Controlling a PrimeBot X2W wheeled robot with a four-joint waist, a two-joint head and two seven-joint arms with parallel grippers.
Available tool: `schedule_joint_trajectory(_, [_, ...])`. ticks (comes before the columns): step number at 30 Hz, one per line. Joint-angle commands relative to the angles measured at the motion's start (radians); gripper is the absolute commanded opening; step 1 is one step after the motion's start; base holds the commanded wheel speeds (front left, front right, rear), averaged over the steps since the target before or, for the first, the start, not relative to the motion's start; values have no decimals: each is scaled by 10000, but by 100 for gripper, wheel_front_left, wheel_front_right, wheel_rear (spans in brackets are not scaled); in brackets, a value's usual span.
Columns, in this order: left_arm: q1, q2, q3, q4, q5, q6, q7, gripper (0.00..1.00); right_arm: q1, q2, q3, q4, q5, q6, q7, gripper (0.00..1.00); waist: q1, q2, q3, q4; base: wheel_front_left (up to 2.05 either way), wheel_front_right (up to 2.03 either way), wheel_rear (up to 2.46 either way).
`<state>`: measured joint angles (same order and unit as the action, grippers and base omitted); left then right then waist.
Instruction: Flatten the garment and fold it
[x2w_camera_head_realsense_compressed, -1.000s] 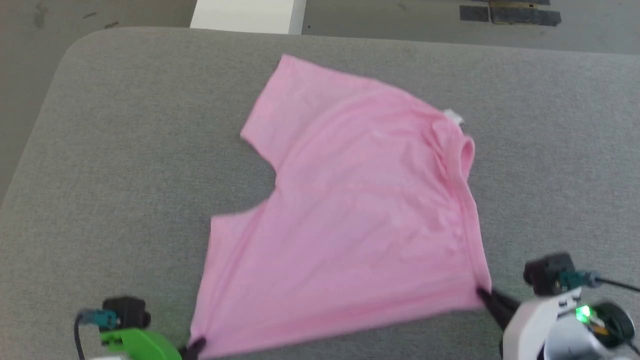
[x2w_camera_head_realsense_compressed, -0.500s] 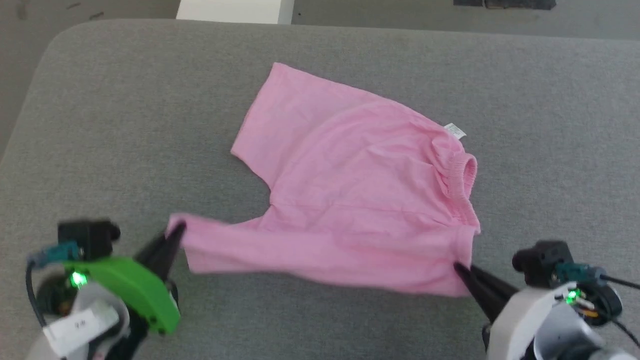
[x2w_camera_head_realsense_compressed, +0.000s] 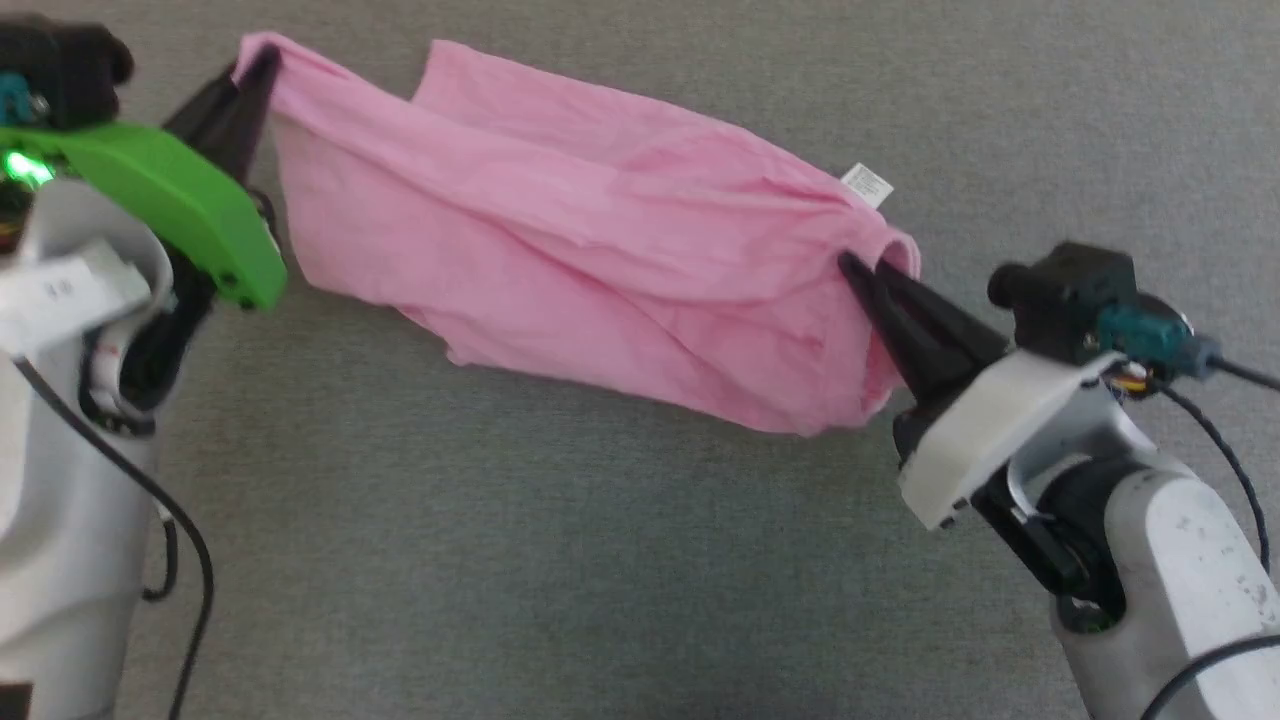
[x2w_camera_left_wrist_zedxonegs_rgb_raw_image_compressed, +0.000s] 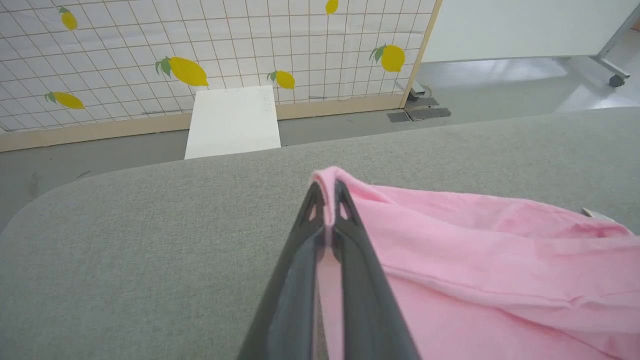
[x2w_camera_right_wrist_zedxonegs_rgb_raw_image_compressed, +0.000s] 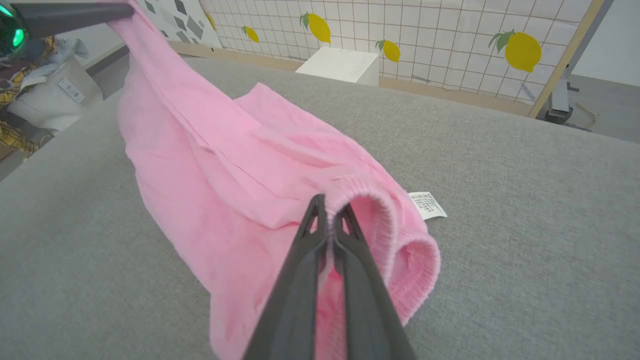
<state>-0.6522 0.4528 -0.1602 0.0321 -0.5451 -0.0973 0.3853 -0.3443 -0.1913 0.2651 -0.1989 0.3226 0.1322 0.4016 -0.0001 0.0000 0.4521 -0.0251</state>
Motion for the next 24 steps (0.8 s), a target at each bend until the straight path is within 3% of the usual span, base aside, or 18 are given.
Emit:
schedule_joint_trajectory(1, [-467,114,-10,342,11,-49,71,0,-298,176,-71,212,-144,-15,-165,0,1,0,821,-738,0,0,0])
schedule_joint_trajectory(10, [-2189,394,-66,2160,223,72,628,0,-1402,914,-290,1273,-778,-15,-500,0,1,0,1660,-1367,0,0,0])
schedule_joint_trajectory(18, [-2436,361,-323,3235,19,341,2011,0,-2037,1225,-182,1866,-899,-15,233,0,1,0,1956,-1530,0,0,0])
schedule_joint_trajectory(19, [-2410,310,-319,3334,-88,399,2234,29,-2095,1241,-174,1929,-913,-15,388,0,1,0,1964,-1522,0,0,0])
schedule_joint_trajectory(20, [-2373,264,-342,3402,-186,449,2488,71,-2158,1257,-150,1997,-915,-15,586,0,1,0,1963,-1503,0,0,0])
schedule_joint_trajectory(21, [-2347,219,-335,3408,-263,499,2619,100,-2191,1271,-155,2042,-892,-15,736,0,1,0,1954,-1482,0,0,0])
schedule_joint_trajectory(23, [-2276,85,-263,3383,-493,570,2779,100,-2191,1297,-164,2095,-857,-15,1070,5,1,0,1887,-1404,0,0,0])
schedule_joint_trajectory(24, [-2236,30,-189,3324,-591,601,2719,100,-2147,1306,-171,2070,-836,-15,1190,38,1,0,1822,-1352,0,0,0])
